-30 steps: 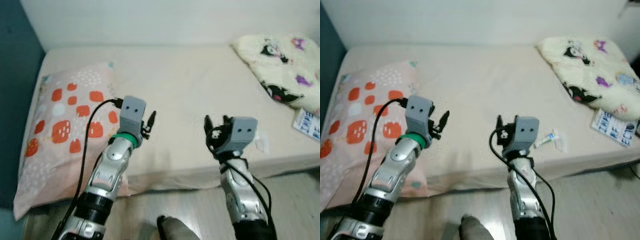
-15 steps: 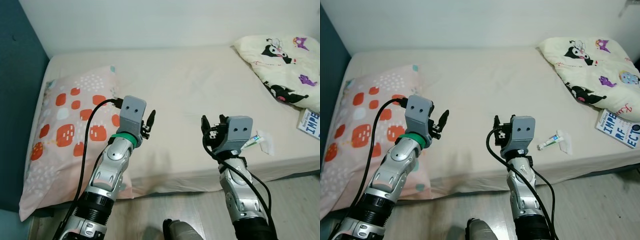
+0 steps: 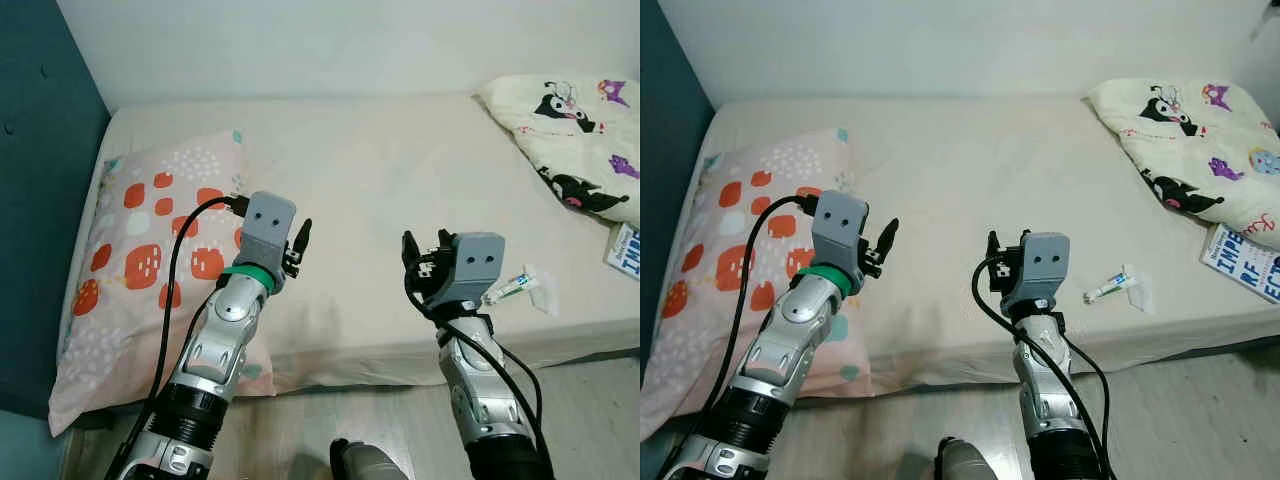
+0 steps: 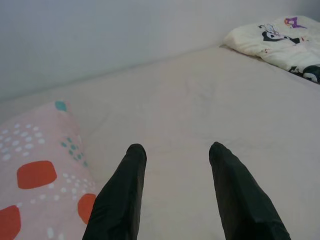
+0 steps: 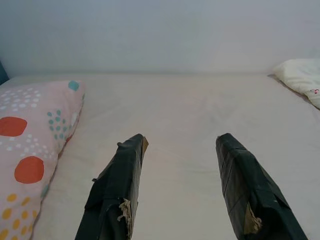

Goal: Clean up the room

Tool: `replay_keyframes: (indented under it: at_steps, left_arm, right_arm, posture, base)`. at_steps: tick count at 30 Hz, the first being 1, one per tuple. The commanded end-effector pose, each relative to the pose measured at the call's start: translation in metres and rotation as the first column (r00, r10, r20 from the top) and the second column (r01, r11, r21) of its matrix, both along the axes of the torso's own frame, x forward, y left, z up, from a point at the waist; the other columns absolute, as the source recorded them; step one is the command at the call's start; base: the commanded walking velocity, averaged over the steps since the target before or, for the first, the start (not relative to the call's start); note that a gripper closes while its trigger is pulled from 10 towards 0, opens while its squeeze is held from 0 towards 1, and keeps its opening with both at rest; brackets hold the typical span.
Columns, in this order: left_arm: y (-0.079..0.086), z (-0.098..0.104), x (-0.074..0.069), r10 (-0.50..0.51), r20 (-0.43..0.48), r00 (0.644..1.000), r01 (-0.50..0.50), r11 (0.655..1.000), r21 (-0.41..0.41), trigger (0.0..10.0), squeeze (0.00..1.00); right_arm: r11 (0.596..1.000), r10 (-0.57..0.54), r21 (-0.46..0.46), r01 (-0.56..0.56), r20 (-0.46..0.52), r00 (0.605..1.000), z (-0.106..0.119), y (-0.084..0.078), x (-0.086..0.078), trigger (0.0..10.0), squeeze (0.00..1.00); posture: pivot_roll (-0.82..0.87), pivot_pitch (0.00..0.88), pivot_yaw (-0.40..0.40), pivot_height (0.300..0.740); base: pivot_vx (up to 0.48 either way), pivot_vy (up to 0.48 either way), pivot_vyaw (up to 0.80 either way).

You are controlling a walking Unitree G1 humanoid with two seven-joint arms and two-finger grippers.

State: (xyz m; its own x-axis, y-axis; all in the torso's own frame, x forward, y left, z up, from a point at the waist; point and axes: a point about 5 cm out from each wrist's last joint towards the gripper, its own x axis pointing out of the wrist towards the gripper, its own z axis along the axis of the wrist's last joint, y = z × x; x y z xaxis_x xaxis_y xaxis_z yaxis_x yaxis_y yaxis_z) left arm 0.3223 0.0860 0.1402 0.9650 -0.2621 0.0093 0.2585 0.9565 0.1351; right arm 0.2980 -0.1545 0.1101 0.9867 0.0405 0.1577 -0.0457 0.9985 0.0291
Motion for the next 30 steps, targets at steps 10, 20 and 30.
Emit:
replay_keyframes:
  at_steps: [10, 20, 30]
  left_arm:
    - [0.0008, -0.0077, -0.0028, 0.007, -0.029, 1.0, -0.008, 0.999, -0.032, 10.0, 0.0]
    - [0.0012, -0.0072, -0.0024, 0.008, -0.024, 1.0, -0.008, 1.0, -0.03, 10.0, 0.0]
    - [0.0012, -0.0074, -0.0024, 0.009, -0.025, 1.0, -0.01, 0.999, -0.031, 10.0, 0.0]
  right_arm:
    - [1.0, 0.0, -0.003, 0.0, -0.015, 1.0, -0.0053, -0.0008, -0.0022, 10.0, 0.0]
    - [1.0, 0.002, -0.003, -0.002, -0.015, 1.0, -0.0055, -0.0003, -0.002, 10.0, 0.0]
    - [1.0, 0.002, -0.005, -0.002, -0.018, 1.0, -0.0064, -0.0002, -0.0021, 10.0, 0.0]
  posture:
    - [-0.11, 0.025, 0.037, 0.74]
    - [-0.1, 0.026, 0.037, 0.74]
    - [-0.1, 0.031, 0.038, 0.74]
  base:
    - [0.0, 0.096, 0.0]
    - [0.0, 0.48, 0.0]
    - [0.0, 0.393, 0.0]
